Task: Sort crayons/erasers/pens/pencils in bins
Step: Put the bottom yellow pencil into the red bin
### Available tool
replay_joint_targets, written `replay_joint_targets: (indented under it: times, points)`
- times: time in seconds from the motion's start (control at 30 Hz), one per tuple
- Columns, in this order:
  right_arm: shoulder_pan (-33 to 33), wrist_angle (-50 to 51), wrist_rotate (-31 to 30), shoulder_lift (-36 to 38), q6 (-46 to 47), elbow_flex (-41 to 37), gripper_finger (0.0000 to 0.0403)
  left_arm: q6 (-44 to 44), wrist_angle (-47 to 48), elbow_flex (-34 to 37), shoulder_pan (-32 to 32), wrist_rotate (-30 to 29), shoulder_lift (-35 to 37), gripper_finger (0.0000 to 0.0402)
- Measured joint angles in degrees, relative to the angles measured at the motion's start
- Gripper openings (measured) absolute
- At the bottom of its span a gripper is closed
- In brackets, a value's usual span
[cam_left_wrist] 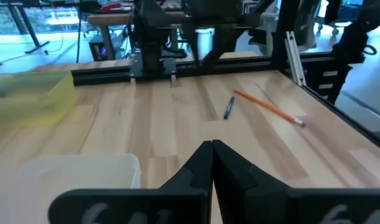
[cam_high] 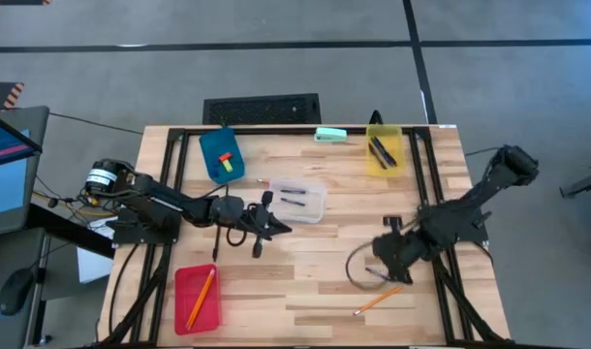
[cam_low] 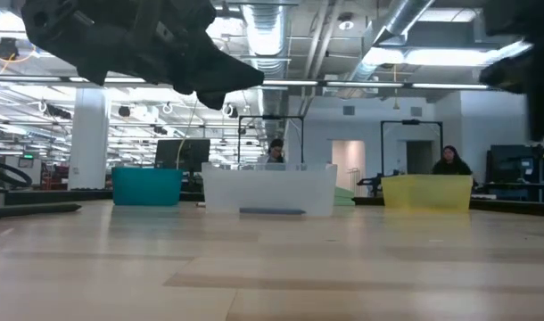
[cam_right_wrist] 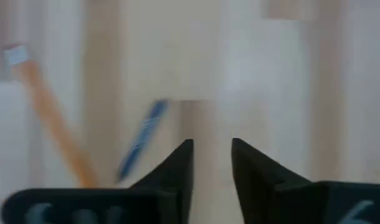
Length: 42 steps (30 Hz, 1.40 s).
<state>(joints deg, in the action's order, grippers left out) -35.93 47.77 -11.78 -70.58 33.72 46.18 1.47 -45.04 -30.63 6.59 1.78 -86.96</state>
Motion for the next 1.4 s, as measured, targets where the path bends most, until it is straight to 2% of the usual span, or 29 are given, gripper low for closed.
replay_joint_targets:
  times: [0.1,0.23,0.43,0.63,0.9,1.13,1.4]
  points:
    - [-5.13,0.01,3.39,-4.03,0.52,2.81,0.0153,-1.29,0.05,0.00,-0.02,1.49,0.00,0.0000]
    - [-11.37,0.09,4.98,-10.03,2.71,6.54,0.0189,-2.12,0.57,0.00,-0.02,2.10,0.00,0.0000]
    - [-15.84,-0.25,7.04,-19.74,6.85,10.76,0.0203,-2.37,0.66,0.00,-0.02,2.03,0.00,0.0000]
    - [-15.73,-0.24,8.82,-27.27,8.03,13.87,0.0193,-3.79,2.32,0.00,-0.02,0.70,0.00,0.0000]
    - [-15.22,-1.08,9.98,-32.83,4.49,14.79,0.0160,-5.04,3.34,0.00,0.67,0.55,0.00,0.0000]
    - [-13.69,-1.88,10.11,-35.14,3.73,15.05,0.0112,-5.41,3.34,0.00,1.06,0.35,-0.02,0.0000]
    - [-11.98,-2.83,10.63,-35.19,4.21,14.88,0.0079,-6.73,2.08,-0.02,4.65,-5.34,-0.02,0.0000]
